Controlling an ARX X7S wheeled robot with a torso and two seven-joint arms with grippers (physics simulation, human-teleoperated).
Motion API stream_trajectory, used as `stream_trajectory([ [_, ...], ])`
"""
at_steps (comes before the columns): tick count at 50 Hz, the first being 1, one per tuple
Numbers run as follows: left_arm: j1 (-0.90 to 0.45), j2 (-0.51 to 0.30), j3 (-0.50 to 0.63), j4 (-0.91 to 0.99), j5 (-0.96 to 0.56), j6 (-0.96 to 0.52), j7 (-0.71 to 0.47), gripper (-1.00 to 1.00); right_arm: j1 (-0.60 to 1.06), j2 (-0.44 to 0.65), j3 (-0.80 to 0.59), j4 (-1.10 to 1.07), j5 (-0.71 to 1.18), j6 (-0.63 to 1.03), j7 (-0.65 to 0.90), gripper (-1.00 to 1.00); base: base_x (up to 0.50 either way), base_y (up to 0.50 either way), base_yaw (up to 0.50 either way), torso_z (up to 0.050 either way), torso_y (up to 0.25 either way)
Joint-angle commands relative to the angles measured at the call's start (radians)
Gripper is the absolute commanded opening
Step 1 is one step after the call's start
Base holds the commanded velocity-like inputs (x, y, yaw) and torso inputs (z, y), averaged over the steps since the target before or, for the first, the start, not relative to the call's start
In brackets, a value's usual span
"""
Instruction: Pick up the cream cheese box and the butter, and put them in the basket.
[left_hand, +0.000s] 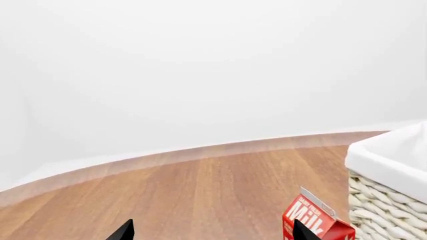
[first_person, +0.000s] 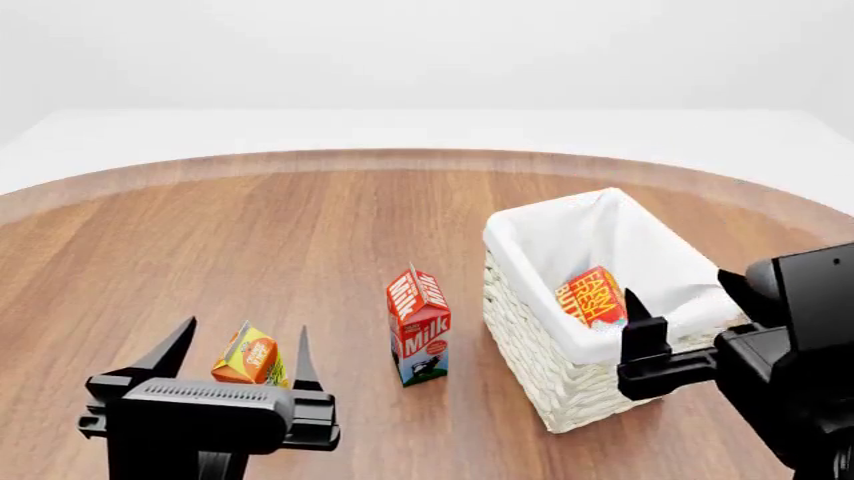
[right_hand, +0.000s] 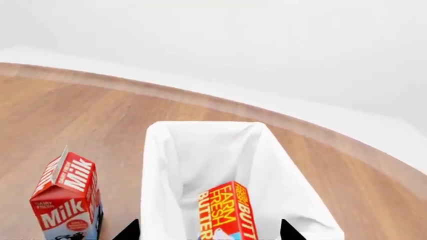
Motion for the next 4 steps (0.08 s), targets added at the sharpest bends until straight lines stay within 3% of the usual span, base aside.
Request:
stream_trajectory([
  [1,-0.005,-0.001,0.005,0.005,-0.002,-0.004,-0.005,1.00,-0.184,0.118,0.040,-0.124,-0.073,-0.163,0.035,1.00,0.00,0.00,0.00,0.000,0.000],
  [4,-0.004,-0.004,0.001,0.011,-0.004,-0.004,-0.009,1.00,-0.280,0.201,0.043,-0.175,-0.104,-0.285,0.046,1.00,0.00,0.00,0.00,0.000,0.000],
])
